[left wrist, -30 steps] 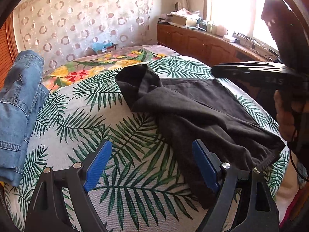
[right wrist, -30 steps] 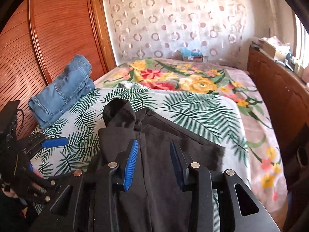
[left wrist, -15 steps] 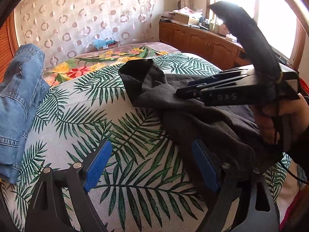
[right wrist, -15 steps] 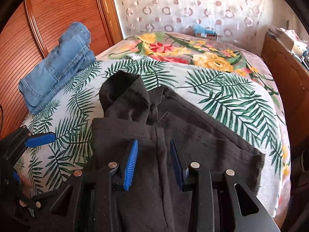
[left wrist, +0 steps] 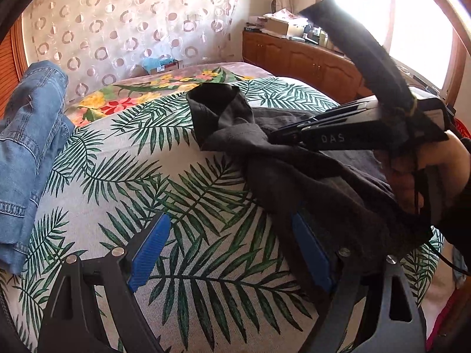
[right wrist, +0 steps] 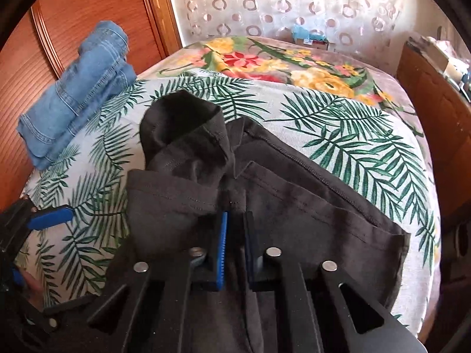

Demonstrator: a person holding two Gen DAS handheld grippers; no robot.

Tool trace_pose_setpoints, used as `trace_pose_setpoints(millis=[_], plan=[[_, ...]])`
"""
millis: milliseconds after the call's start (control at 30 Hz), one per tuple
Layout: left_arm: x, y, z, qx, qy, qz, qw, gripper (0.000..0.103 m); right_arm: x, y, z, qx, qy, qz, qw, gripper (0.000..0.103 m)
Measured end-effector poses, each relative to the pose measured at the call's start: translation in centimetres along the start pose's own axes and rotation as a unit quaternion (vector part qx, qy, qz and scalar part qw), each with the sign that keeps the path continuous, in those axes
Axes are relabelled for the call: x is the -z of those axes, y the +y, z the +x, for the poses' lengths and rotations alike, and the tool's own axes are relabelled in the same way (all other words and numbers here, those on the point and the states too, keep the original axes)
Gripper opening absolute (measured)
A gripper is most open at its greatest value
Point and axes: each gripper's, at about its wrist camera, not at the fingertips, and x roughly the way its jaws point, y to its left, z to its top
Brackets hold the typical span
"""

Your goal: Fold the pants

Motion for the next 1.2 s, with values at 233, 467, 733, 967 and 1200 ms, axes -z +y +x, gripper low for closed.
trace_pose_setpoints(millis=[233, 467, 733, 967, 1200], plan=[[0.0, -0.6, -0.1, -0.001, 0.002, 0.005, 1.0000, 0.086, 0.6, -0.1, -3.6, 0.011, -0.054, 0.001, 0.998, 0.004], [-0.3, -1.1, -0.2, -0.003, -0.002, 0.008, 1.0000, 0.086, 1.5, -1.4, -7.3, 0.034, -0.092, 0.012, 0.995, 0.004], [-0.6, -0.9, -0.3, -0.004, -0.005, 0.006, 1.0000, 0.086, 3.1, -4.8, -9.0, 0.075, -0.092, 0.043, 0.992, 0.004], [-0.6, -1.3, -0.2, -0.003, -0.003, 0.012, 0.9999, 0.086, 3.9, -7.1, -6.8, 0.108, -0.063, 0.070, 0.990, 0.004], [-0.5, -1.5, -0.2, -0.001, -0.002, 0.014, 0.9999, 0.086, 3.5, -8.7, -5.6, 0.108, -0.053, 0.090, 0.989, 0.004]])
